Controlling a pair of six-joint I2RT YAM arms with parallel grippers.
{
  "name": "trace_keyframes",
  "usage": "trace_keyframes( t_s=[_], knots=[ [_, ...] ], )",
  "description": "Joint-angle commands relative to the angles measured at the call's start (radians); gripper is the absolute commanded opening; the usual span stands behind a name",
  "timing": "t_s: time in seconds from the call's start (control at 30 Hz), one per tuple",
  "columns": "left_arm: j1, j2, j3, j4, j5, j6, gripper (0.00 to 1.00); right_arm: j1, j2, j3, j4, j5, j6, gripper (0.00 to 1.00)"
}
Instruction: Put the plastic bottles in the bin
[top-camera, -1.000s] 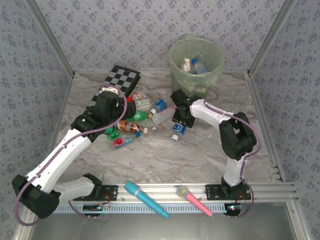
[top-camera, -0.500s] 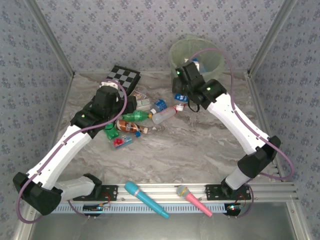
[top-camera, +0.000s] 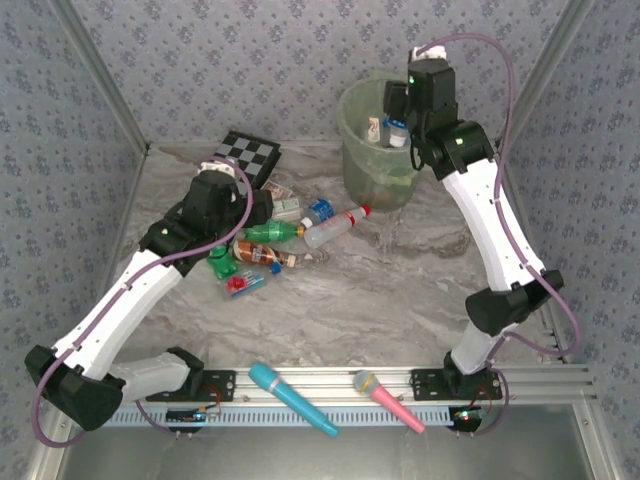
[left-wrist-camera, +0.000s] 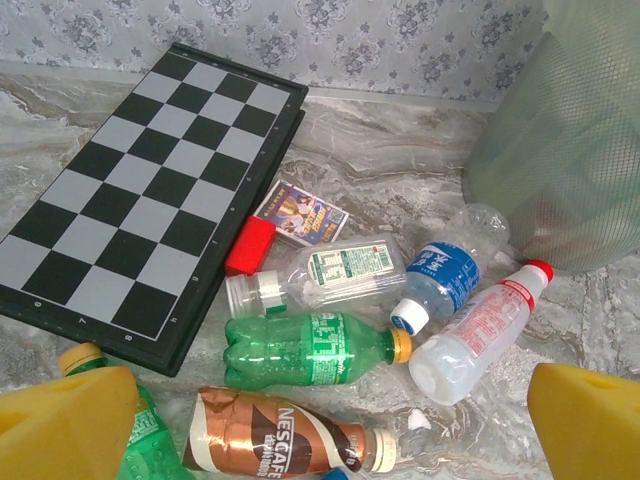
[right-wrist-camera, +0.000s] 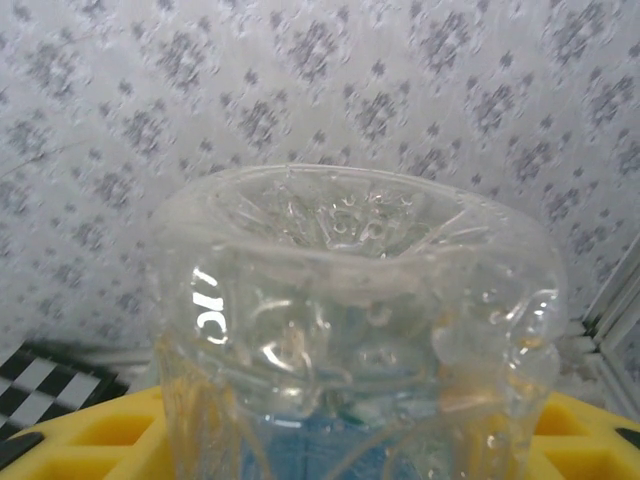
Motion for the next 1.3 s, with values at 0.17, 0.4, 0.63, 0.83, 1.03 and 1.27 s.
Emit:
trace_keyframes(
  t_s=[0.17,0.4,0.63,0.83,1.03,1.27],
  knots=[
    [0.006,-0.026,0.043,-0.006,-0.01,-0.015,1.0,-0.095,0.136,0.078,0.221,-0.019,-0.103,0.56],
    [0.007,-0.031,0.05,-0.016,-0.014,-0.018,1.0,-0.123,0.271,0.131,0.35,-0.051,-0.103,0.57],
    [0.006,-0.047,0.055,-0.032,-0.036,-0.013,1.0,-0.122,0.375,0.179,0.454,-0.074,-0.086,0.57],
    [0.006,-0.065,0.05,-0.041,-0.053,-0.015,1.0,-0.118,0.453,0.231,0.472,-0.079,-0.104,0.56],
    [0.006,-0.065,0.053,-0.048,-0.061,-0.012,1.0,-0.117,0.49,0.286,0.406,-0.085,-0.126,1.0],
    [0.008,-0.059,0.043,-0.048,-0.057,-0.001,1.0,-0.096,0.445,0.266,0.385,-0.083,-0.166,1.0]
  ],
)
